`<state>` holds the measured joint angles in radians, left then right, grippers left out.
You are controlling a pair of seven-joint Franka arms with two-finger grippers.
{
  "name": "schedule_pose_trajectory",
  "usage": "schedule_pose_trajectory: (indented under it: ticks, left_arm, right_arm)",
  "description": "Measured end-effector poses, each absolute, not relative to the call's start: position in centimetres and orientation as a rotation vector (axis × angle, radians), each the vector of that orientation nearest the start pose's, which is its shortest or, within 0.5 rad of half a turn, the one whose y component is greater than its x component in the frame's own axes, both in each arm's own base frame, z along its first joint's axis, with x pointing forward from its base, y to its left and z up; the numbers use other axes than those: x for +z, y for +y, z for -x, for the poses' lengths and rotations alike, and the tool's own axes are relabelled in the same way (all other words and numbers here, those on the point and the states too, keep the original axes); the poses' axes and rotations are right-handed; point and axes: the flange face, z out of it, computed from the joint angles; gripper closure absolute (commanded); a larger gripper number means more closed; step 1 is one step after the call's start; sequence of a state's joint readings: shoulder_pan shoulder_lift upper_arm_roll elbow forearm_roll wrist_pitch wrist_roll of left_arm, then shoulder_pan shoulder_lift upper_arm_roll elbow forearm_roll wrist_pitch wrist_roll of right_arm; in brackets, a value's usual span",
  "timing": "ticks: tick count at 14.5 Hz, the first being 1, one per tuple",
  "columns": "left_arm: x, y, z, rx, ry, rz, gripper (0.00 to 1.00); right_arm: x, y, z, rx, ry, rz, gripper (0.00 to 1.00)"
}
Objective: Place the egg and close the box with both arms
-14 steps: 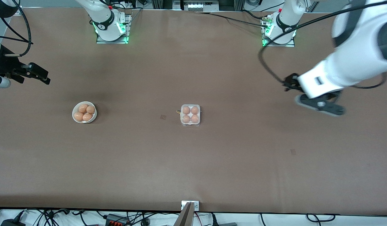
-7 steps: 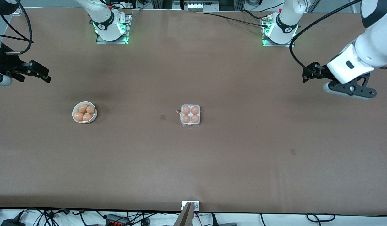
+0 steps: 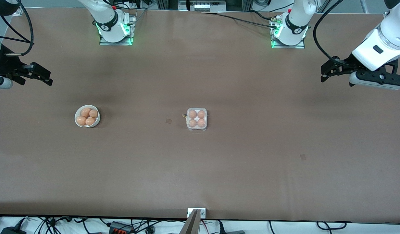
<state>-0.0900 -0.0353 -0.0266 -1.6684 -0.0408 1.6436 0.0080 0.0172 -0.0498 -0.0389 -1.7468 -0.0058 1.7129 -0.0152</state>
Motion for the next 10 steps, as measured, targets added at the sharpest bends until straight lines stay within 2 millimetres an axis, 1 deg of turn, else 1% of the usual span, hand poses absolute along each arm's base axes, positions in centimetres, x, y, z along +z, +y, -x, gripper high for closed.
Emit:
schedule_pose_trajectory:
  ticks: [2,5,10]
  left_arm:
    - [60.2,-6.8,-54.4,-0.005,0.193,3.176,0.00]
    - [60.3,-7.1,-54.4,-0.008,0.199,3.175,0.00]
    - [60.4,-7.2,-54.4,-0.011,0.202,3.175,0.00]
  right_arm:
    - [58.1,-1.3,-54.7,-0.024,0.008,3.146,0.00]
    - [58.1,-2.0,-54.7,-0.021,0.024,3.147,0.00]
    - [58.0,-0.9,-54.7,-0.019,-0.007,3.149,0.00]
